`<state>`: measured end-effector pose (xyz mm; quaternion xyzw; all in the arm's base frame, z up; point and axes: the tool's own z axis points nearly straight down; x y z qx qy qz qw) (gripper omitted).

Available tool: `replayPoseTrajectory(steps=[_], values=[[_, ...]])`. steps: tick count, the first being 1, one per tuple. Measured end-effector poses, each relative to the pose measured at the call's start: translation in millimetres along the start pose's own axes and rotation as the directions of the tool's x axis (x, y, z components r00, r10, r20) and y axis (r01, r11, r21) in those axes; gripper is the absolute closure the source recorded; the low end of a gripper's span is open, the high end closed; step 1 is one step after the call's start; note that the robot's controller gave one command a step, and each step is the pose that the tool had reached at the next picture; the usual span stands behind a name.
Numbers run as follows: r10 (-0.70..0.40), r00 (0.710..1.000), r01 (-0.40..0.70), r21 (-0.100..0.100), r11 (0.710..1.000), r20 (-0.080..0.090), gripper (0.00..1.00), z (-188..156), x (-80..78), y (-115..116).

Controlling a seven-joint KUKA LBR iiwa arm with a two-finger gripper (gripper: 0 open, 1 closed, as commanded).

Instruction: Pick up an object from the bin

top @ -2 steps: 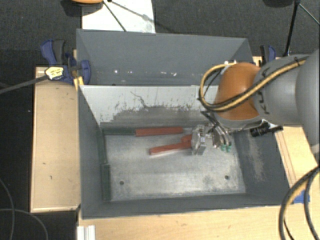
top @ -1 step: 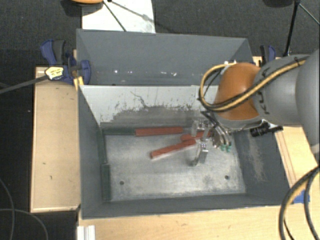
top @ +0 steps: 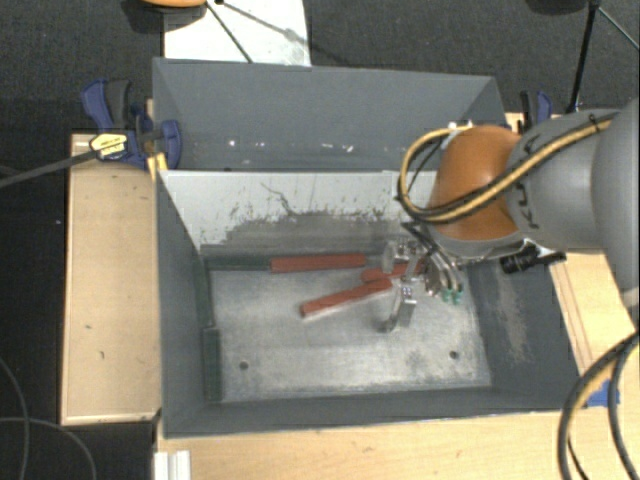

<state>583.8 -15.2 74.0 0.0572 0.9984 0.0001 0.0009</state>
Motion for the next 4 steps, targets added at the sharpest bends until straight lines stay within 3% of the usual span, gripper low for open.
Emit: replayPoseTrajectory(steps=[1, 2, 3, 4], values=[[-0.412, 0.911, 0.412, -0.002, 0.911, 0.001, 1.0, 2.2, 14.4, 58.4], [-0.41, 0.912, 0.41, -0.001, 0.912, -0.001, 0.0, 3.3, 14.7, 57.0], [-0.409, 0.912, 0.409, -0.001, 0.912, -0.001, 1.0, 3.1, 14.7, 56.9], [-0.409, 0.913, 0.409, -0.001, 0.913, -0.001, 1.0, 3.1, 14.7, 56.9]])
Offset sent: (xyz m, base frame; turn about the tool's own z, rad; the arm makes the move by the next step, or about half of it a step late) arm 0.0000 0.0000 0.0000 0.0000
